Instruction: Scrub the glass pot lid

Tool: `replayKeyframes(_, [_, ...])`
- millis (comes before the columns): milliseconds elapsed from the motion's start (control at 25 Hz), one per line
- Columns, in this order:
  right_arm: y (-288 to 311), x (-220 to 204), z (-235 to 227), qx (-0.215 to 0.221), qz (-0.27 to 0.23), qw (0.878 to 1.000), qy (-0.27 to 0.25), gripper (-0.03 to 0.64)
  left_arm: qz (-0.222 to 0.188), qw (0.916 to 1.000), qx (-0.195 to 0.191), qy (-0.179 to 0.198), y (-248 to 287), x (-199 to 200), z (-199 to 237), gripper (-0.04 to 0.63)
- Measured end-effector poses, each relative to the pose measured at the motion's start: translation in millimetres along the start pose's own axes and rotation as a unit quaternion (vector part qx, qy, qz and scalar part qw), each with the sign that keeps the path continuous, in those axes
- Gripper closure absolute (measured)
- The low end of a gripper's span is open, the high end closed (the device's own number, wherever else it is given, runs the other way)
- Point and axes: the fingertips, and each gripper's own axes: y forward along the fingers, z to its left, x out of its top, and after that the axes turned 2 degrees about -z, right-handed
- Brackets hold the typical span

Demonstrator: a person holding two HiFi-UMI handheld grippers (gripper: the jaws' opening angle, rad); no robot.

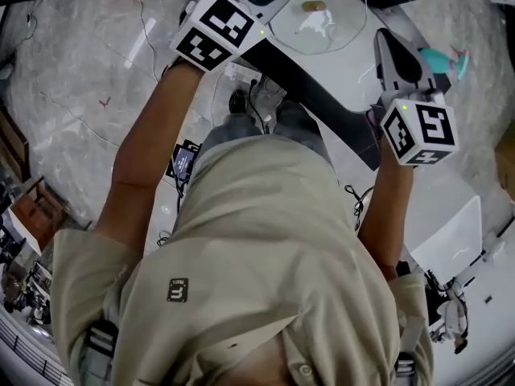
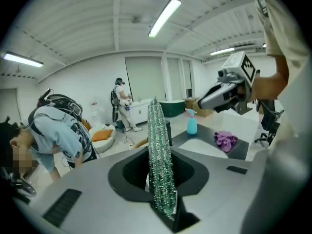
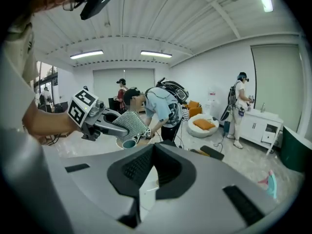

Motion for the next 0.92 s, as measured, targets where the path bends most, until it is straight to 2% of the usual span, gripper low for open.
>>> replayKeyframes(160, [-15, 39, 28, 0.016, -0.036, 0.999, -0.014, 0.594, -0.066, 0.9977, 0.009, -0.013, -48, 41, 3, 0.508])
replayKeyframes(360, [-29, 77, 56, 0.023, -0.066, 0.997, -0.032, 0.594, -0.118, 0.9928, 0.018, -0.009, -101, 69, 7, 0.508])
replayKeyframes(600, [-41, 107, 80, 0.020, -0.085, 0.995, -0.055, 0.594, -0.154, 0.9876, 0.033, -0.002, -148, 83, 14, 0.508])
replayKeyframes(920, [-43, 117, 107, 0.018, -0.089, 0.994, -0.068, 0.594, -0.174, 0.9840, 0.037, -0.007, -183, 78, 19, 0.508])
